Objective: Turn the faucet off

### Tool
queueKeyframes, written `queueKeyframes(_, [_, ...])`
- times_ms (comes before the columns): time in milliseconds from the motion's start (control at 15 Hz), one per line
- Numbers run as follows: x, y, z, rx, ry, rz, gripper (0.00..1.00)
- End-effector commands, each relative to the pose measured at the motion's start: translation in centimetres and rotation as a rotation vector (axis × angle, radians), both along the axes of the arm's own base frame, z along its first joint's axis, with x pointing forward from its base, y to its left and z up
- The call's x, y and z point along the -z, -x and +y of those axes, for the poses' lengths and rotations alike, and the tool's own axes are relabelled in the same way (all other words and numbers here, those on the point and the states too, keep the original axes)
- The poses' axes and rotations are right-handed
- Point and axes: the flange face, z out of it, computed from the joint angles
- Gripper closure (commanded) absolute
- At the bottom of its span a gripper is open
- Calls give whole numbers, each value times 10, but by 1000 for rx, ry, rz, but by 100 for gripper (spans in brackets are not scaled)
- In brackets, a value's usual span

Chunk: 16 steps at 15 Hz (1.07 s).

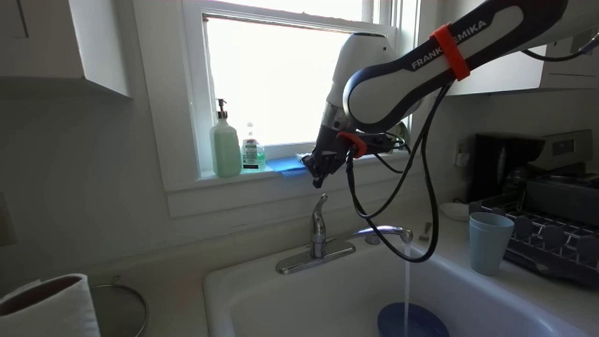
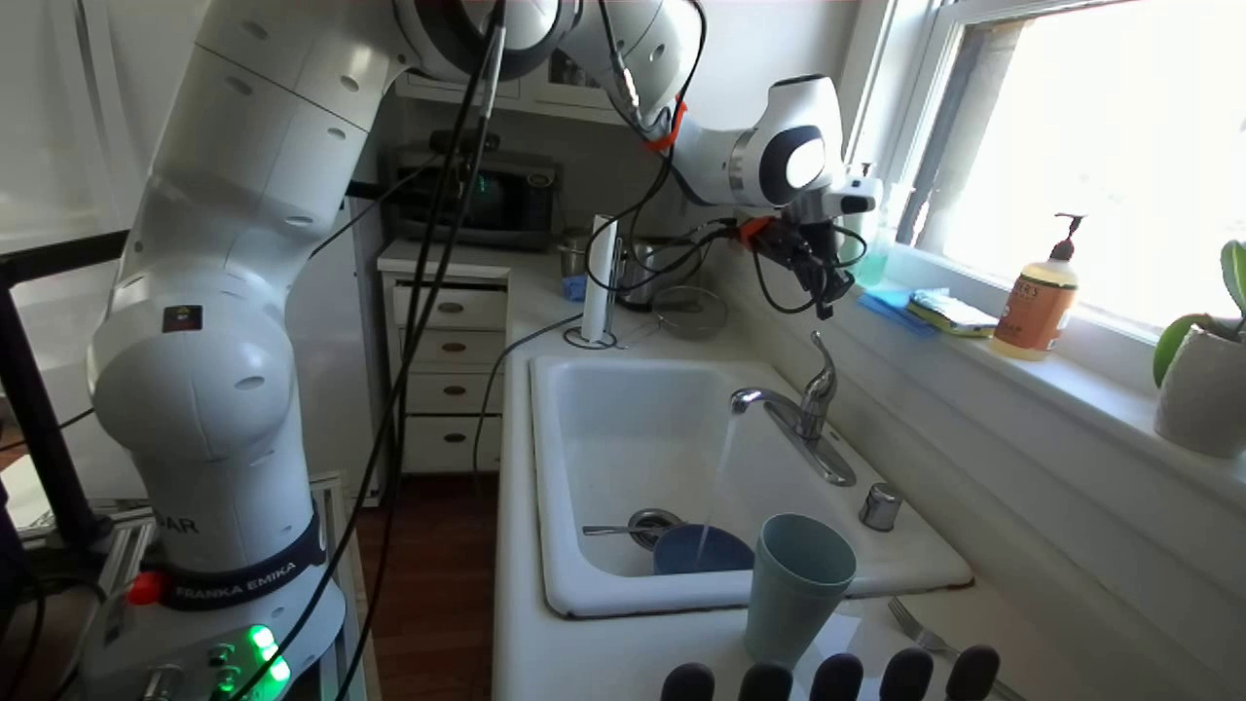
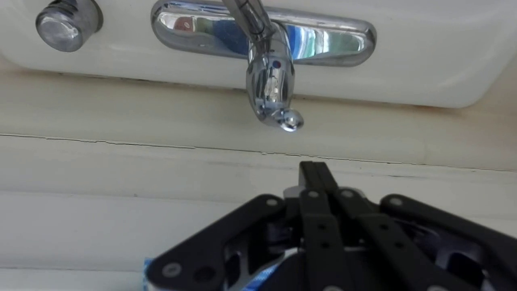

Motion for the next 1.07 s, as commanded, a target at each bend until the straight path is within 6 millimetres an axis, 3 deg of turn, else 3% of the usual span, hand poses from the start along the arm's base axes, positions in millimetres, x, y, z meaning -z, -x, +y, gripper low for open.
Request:
queueKeyframes(0, [7,0,-4,9,-8,28,100])
queueKeyframes(667, [33,6,-4,1,8,187,100])
queueKeyframes(1000, [38,1,0,-26,-18,155,100])
